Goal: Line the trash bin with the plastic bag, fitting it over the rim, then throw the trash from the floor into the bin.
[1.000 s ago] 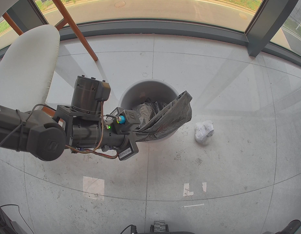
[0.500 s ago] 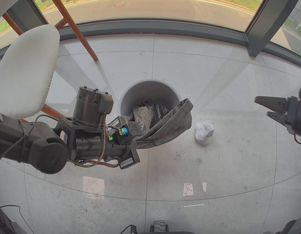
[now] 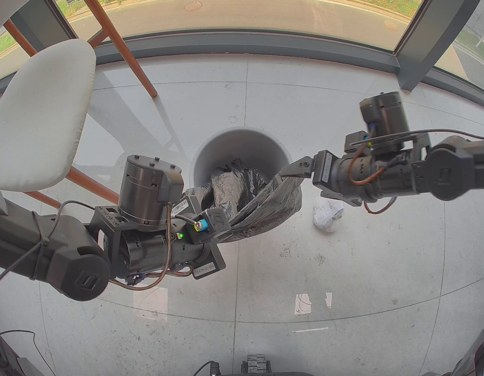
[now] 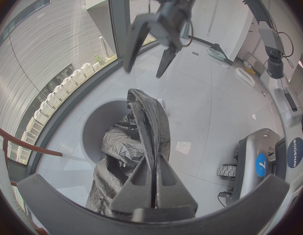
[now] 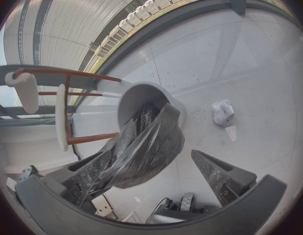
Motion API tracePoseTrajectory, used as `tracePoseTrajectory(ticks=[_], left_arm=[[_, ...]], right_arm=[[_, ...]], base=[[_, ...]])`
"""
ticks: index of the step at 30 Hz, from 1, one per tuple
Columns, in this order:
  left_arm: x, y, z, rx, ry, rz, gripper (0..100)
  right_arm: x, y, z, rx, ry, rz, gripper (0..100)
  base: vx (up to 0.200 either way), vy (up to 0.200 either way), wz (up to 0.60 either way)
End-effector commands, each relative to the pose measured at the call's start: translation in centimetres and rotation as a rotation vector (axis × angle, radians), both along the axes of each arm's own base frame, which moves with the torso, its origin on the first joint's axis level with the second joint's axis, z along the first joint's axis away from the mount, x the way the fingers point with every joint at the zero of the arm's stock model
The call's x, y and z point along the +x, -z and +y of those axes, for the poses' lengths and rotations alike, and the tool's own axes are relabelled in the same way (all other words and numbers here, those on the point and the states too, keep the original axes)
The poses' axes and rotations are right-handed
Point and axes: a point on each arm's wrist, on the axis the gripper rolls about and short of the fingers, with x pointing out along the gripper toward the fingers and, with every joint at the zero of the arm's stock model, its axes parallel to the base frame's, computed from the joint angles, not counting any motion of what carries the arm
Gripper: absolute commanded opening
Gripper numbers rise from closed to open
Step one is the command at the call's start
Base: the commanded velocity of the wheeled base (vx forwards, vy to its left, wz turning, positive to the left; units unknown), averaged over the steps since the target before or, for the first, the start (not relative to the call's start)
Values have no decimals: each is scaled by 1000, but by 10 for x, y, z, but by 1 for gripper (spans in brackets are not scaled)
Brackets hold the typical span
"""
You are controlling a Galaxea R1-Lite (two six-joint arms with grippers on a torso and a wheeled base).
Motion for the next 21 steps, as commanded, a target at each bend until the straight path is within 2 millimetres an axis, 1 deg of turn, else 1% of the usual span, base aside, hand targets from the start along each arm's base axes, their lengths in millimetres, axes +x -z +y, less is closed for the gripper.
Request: tracePoseTrajectory(ticks=[1, 6, 12, 14, 16, 19, 21], left_arm=[[-3, 2, -1, 4, 2, -1, 0], [-3, 2, -1, 7, -4, -3, 0], [-3, 3, -1, 8, -5, -2, 0], [-3, 3, -1, 8, -7, -2, 0], [-2, 2, -1, 11, -21, -7, 0], [1, 2, 1, -2, -50, -1, 0], [2, 2, 1, -11, -64, 3, 0]], right_arm=[[32, 29, 5, -55, 21, 29, 100], [38, 27, -3, -53, 43, 22, 100], [39, 37, -3, -77, 37, 45, 100], [38, 37, -4, -85, 32, 48, 100], [33, 38, -7, -132, 16, 94, 100], [22, 26, -13, -173, -11, 144, 100], [19, 23, -14, -184, -15, 162, 100]], base=[[0, 0, 0], [0, 0, 0], [0, 0, 0], [0, 0, 0], [0, 0, 0], [0, 0, 0], [0, 0, 0]])
